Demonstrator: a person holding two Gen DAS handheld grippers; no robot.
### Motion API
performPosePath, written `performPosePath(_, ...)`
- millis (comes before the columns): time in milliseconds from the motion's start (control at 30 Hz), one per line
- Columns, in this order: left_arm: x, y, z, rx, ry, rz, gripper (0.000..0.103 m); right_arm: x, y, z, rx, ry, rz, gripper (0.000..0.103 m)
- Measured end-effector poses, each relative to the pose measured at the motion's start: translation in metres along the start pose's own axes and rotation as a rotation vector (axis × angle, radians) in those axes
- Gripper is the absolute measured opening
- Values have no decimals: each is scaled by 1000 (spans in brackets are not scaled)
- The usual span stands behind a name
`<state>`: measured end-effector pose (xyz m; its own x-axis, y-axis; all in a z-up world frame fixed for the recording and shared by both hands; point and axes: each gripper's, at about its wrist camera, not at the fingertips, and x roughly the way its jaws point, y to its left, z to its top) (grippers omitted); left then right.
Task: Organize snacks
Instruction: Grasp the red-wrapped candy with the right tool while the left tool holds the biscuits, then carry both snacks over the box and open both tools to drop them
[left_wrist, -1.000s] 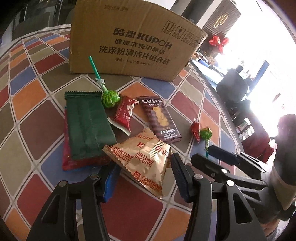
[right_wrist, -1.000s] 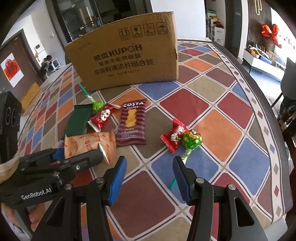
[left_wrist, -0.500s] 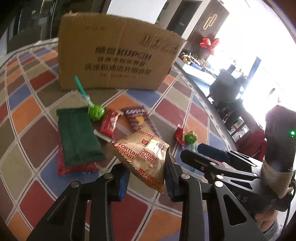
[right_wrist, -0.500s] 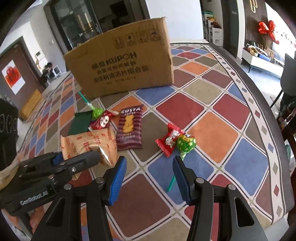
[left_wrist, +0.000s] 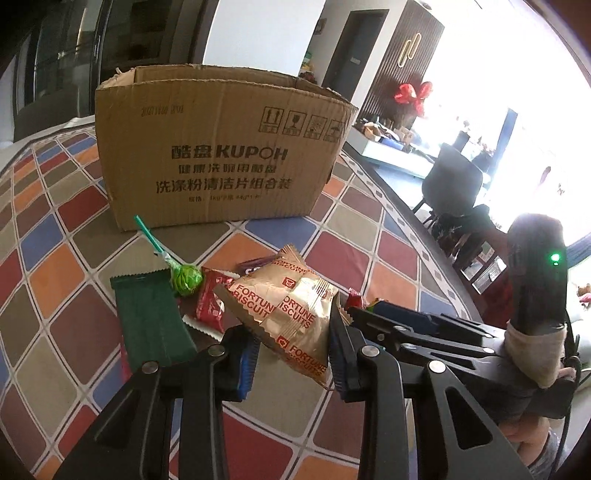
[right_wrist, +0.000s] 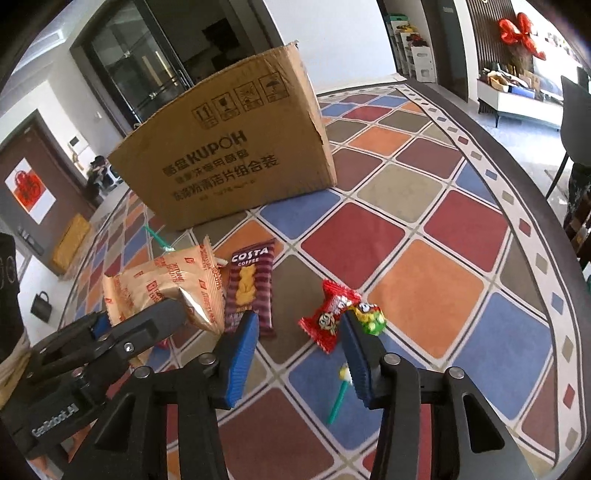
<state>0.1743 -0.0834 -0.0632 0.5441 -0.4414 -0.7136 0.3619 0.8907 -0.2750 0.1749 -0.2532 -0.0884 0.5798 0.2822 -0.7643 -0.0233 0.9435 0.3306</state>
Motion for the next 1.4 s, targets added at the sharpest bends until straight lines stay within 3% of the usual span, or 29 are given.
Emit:
performPosePath(300, 6, 4, 3, -7, -2, 5, 33, 18, -4, 8, 21, 39, -54, 39)
performPosePath(667, 10, 6, -1, -9, 14, 24, 33, 29, -2, 10, -17, 47, -116, 22)
performPosePath(1133, -18, 6, 8, 1, -43, 51, 33, -3, 18, 18, -34, -23, -33, 21)
performPosePath(1400, -49, 9, 33, 5, -128, 79, 33, -33, 41, 38, -76, -104, 4, 20)
